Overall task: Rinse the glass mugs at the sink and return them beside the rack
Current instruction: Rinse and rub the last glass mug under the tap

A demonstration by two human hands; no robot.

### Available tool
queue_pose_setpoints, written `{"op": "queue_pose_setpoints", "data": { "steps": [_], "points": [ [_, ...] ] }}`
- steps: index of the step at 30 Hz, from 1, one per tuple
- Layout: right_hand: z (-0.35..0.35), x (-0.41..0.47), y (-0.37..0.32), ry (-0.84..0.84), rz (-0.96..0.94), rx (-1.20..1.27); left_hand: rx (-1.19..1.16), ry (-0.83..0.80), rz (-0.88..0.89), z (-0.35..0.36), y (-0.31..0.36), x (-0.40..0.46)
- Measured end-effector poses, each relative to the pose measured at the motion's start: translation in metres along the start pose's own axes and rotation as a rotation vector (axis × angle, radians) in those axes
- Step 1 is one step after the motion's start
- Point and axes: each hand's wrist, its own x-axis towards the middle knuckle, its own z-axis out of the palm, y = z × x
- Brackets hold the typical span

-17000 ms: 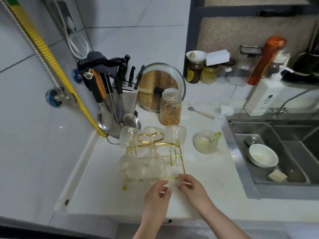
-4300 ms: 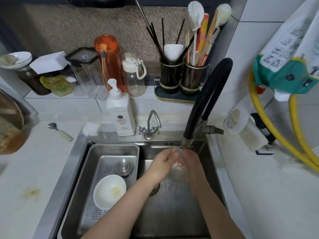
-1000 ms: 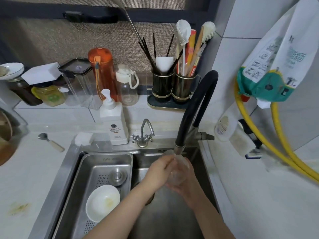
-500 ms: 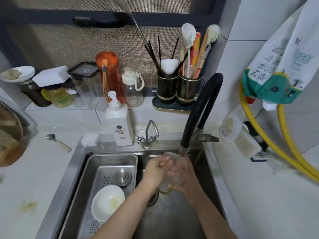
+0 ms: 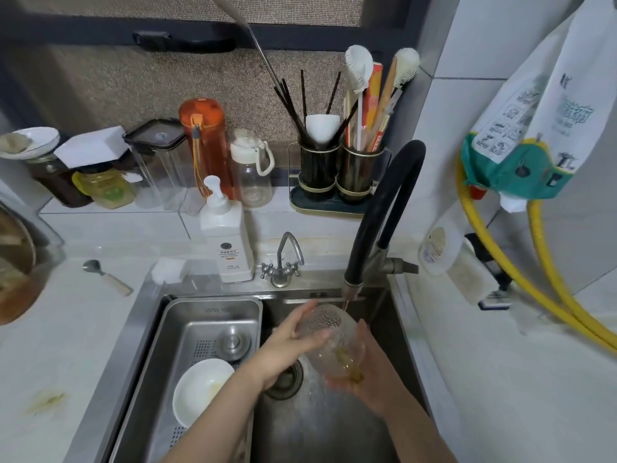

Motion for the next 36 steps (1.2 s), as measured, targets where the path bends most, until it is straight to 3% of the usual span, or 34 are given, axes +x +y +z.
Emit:
{"op": "queue_pose_setpoints", "data": {
  "steps": [5, 9, 13, 18, 21, 27, 33, 36],
  "points": [
    [-0.003, -0.003, 0.004, 0.004, 0.049, -0.001, 0.114, -0.108, 0.018, 0.002, -0.006, -0.003],
    [-0.001, -0.004, 0.001, 0.131, 0.013, -0.111, 0.162, 0.060, 0.030, 0.010, -0.008, 0.000],
    [0.001, -0.009, -0.006, 0.223, -0.203, -0.394, 0.206, 0.222, 0.068, 0.006, -0.008, 0.005],
    [0.011, -0.025, -0.015, 0.368, -0.379, -0.685, 0.211, 0.290, 0.124, 0.024, 0.001, 0.016],
    [0.000, -0.037, -0.008, 0.457, -0.399, -0.867, 0.266, 0.245, 0.162, 0.036, 0.000, 0.010],
    [0.013, -0.034, 0.000, 0.395, -0.421, -0.884, 0.321, 0.219, 0.155, 0.012, -0.007, 0.002],
    [-0.005, -0.040, -0.009, 0.596, -0.434, -0.926, 0.207, 0.037, 0.147, 0.031, 0.016, 0.012],
    [-0.003, -0.048, 0.005, 0.573, -0.434, -0.911, 0.173, 0.060, 0.092, 0.021, -0.011, 0.006]
  ]
}}
